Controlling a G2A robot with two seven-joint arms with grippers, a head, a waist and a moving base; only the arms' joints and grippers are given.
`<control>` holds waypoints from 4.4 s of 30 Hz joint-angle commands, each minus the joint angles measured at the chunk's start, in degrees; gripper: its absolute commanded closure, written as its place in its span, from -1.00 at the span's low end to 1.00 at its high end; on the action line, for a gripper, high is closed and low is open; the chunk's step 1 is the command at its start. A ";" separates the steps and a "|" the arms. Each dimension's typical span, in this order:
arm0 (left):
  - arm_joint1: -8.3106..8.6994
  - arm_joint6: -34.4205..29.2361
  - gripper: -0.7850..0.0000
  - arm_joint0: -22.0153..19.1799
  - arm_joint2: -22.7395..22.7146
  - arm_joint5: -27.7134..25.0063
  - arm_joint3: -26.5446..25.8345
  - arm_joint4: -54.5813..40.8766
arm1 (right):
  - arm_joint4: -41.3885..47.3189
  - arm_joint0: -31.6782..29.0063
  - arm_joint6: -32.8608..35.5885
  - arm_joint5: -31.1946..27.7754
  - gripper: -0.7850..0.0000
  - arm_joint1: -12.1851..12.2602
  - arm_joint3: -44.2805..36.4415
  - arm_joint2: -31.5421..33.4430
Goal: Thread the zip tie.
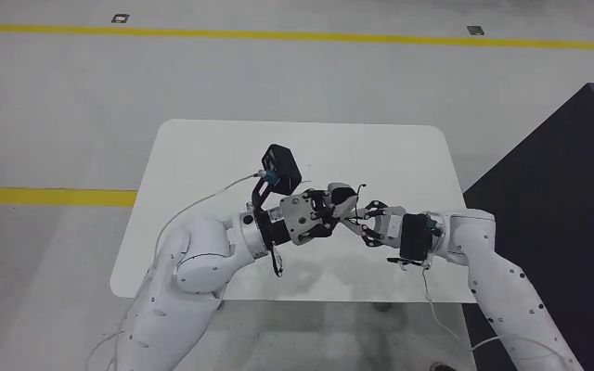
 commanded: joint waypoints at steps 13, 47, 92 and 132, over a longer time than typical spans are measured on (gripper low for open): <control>0.52 1.38 1.00 0.01 0.64 -1.11 -0.24 3.81 | 6.06 1.74 -0.26 0.02 1.00 2.05 1.18 -4.57; 1.14 3.38 1.00 -0.52 0.29 4.87 0.69 -3.76 | -1.20 3.69 2.49 16.93 1.00 8.43 -2.66 -7.64; -0.97 19.41 1.00 -1.89 6.40 18.54 1.57 -2.33 | -52.85 -14.13 22.31 74.40 1.00 8.30 -17.97 2.61; -2.05 32.92 1.00 -0.98 12.03 -4.78 8.28 6.84 | -41.69 -12.27 2.53 52.53 1.00 8.34 -17.56 5.33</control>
